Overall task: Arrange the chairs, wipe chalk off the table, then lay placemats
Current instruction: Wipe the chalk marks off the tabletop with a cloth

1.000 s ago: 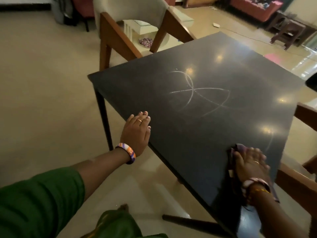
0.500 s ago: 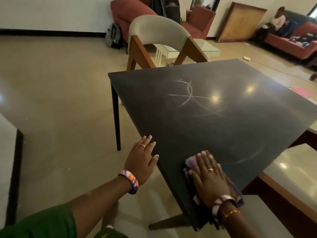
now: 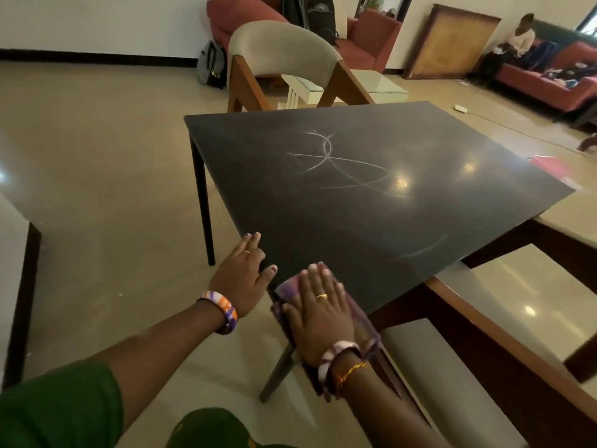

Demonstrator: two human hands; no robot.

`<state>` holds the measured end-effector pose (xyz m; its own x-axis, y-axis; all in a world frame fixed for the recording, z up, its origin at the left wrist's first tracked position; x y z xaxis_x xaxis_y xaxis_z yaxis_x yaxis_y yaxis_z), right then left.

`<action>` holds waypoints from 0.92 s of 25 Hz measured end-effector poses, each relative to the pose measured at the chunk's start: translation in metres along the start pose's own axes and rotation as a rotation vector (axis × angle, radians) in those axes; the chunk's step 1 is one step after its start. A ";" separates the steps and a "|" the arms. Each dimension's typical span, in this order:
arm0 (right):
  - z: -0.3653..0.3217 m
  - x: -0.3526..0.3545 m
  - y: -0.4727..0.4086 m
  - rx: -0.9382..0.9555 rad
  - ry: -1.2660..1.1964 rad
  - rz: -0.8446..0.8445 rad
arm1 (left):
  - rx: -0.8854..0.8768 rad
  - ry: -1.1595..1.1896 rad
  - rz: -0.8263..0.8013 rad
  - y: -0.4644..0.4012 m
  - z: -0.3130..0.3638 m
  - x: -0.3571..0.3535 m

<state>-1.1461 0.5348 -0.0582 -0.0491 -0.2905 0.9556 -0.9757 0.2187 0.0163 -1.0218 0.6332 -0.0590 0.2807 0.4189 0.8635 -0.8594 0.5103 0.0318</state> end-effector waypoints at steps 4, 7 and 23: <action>0.026 0.002 0.004 0.009 0.017 0.057 | -0.081 -0.119 -0.041 -0.032 0.023 -0.006; 0.106 0.022 -0.010 -0.201 0.018 0.147 | -0.120 -0.151 -0.086 -0.050 0.041 -0.010; 0.126 0.036 -0.035 -0.204 -0.011 0.042 | -0.216 -0.080 -0.094 -0.093 0.086 -0.033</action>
<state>-1.1410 0.3987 -0.0611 -0.0921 -0.2869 0.9535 -0.9093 0.4144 0.0369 -0.9877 0.5069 -0.0470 0.3128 0.3051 0.8995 -0.7173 0.6967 0.0131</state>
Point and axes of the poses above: each hand's wrist, its own y-axis away from the middle knuckle, its own x-axis out of the back of the hand, z = x × y, the point moved 5 cm from there along -y, towards the middle knuckle, and after that the axes turned 10 degrees about x, right-handed, at the moved point
